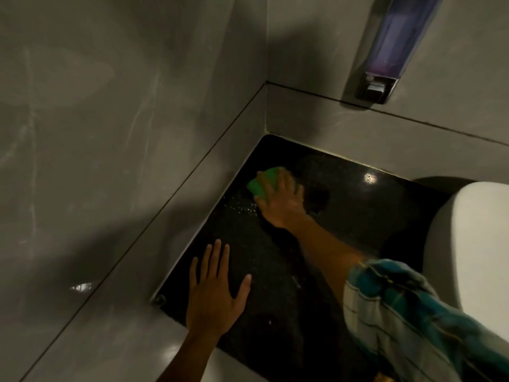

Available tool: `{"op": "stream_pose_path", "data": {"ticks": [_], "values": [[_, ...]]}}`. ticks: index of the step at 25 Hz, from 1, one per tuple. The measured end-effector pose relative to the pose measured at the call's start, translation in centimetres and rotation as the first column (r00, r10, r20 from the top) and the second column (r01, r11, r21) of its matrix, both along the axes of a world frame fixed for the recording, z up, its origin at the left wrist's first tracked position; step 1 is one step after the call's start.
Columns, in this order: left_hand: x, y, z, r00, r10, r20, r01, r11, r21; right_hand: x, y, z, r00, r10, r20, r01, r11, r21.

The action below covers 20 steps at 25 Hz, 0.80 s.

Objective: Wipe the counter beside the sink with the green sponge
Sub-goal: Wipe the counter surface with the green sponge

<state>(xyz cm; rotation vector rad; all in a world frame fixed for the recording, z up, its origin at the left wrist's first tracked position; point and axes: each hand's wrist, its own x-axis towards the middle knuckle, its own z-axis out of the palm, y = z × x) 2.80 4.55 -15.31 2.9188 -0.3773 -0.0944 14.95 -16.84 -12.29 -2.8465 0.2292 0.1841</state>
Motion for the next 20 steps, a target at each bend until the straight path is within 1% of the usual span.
{"op": "stream_pose_path", "data": {"ticks": [2, 3, 4, 5, 6, 8, 10, 11, 12, 13, 15, 16, 18, 19, 20], "values": [[-0.1, 0.1, 0.1, 1.000, 0.020, -0.006, -0.020, 1.000, -0.016, -1.5, 4.1, 0.1, 0.972, 0.235, 0.022, -0.235, 0.972, -0.002], [0.0, 0.1, 0.1, 1.000, 0.026, -0.007, -0.026, 0.999, -0.024, -3.2, 5.1, 0.0, 0.946, 0.321, 0.047, -0.320, 0.947, -0.027], [-0.1, 0.1, 0.1, 1.000, 0.028, -0.012, -0.029, 0.999, -0.029, -5.1, 4.9, -0.5, 0.928, 0.364, 0.079, -0.360, 0.931, -0.059], [-0.1, 0.2, 0.1, 0.999, 0.029, -0.016, -0.030, 0.999, -0.032, -6.8, 3.9, -1.1, 0.931, 0.349, 0.104, -0.340, 0.936, -0.094], [-0.1, 0.1, 0.2, 0.999, 0.031, -0.015, -0.031, 0.999, -0.034, -8.2, 2.2, -1.5, 0.953, 0.280, 0.114, -0.268, 0.957, -0.112], [-0.1, 0.0, 0.3, 0.999, 0.038, -0.014, -0.039, 0.999, -0.031, -8.7, -1.7, -1.8, 0.994, 0.041, 0.100, -0.030, 0.993, -0.113], [0.0, 0.0, 0.2, 0.999, 0.035, -0.016, -0.035, 0.999, -0.030, -6.0, -3.5, -1.3, 0.988, -0.151, 0.035, 0.153, 0.986, -0.062], [0.0, 0.0, 0.2, 0.999, 0.033, -0.014, -0.033, 0.999, -0.031, -3.8, -3.0, -1.0, 0.981, -0.194, 0.023, 0.195, 0.980, -0.031], [0.0, 0.0, 0.2, 0.999, 0.033, -0.013, -0.034, 0.999, -0.031, -1.7, -1.8, -0.5, 0.982, -0.190, 0.010, 0.190, 0.982, 0.000], [-0.1, 0.0, 0.1, 0.999, 0.035, -0.009, -0.035, 0.999, -0.034, 0.1, -0.1, -0.2, 0.991, -0.133, 0.002, 0.133, 0.991, 0.018], [-0.2, 0.0, 0.0, 0.999, 0.035, 0.004, -0.035, 0.998, -0.043, 1.5, 3.4, -0.3, 0.995, 0.082, 0.055, -0.083, 0.996, 0.015], [-0.2, 0.1, 0.1, 0.999, 0.033, 0.006, -0.033, 0.999, -0.041, 0.9, 4.8, -0.5, 0.976, 0.199, 0.084, -0.200, 0.980, -0.002], [-0.2, 0.0, 0.3, 0.999, 0.031, 0.010, -0.031, 0.999, -0.032, -2.3, 6.1, -1.4, 0.902, 0.421, 0.100, -0.417, 0.907, -0.060], [-0.2, -0.1, 0.4, 0.999, 0.030, 0.011, -0.030, 0.999, -0.031, -3.8, 5.4, -1.8, 0.853, 0.507, 0.121, -0.496, 0.861, -0.109], [-0.3, -0.1, 0.5, 1.000, 0.029, 0.012, -0.029, 0.999, -0.034, -4.7, 3.9, -2.1, 0.820, 0.554, 0.144, -0.532, 0.831, -0.164]]}}
